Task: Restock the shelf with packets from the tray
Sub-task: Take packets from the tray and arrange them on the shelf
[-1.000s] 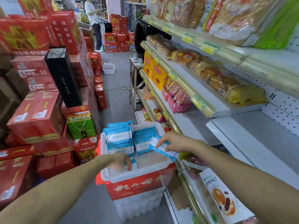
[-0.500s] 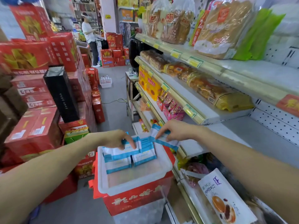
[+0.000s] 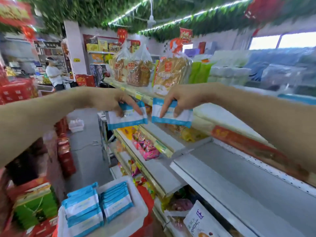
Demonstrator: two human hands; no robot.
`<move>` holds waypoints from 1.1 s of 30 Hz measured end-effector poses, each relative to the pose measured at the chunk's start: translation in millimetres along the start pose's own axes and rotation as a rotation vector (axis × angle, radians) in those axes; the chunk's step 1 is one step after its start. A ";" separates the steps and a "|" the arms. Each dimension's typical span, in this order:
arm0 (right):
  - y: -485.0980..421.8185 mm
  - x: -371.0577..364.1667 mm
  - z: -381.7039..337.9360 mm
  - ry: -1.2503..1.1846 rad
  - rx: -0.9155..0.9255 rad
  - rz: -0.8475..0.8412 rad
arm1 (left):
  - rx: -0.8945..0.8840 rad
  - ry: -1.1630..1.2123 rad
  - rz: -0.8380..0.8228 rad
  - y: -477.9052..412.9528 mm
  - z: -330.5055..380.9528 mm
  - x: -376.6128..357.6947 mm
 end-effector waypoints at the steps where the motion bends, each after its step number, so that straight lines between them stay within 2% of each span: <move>1: 12.6 18.2 6.8 0.009 -0.020 0.014 | -0.034 -0.025 0.001 -9.4 17.7 8.1; 10: 162.0 137.3 96.6 0.128 -0.248 0.127 | -0.332 0.012 -0.022 -90.4 203.0 27.1; 15: 273.1 173.2 136.1 0.153 -0.487 0.124 | -0.430 0.054 -0.060 -135.4 295.8 0.8; 24: 441.3 160.2 194.3 0.089 -0.833 0.067 | -0.668 0.117 -0.128 -173.3 449.1 -63.5; 33: 509.0 140.6 224.9 0.078 -0.880 0.115 | -0.757 0.148 -0.172 -176.5 520.2 -100.0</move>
Point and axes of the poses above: each hand's wrist, its own y-axis away from the middle knuckle, its own x-axis out of the back of the hand, z = x × y, the point moved 7 cm from there along -y, towards the middle knuckle, and after that the axes turned 15 degrees about z, right-handed, at the moved point
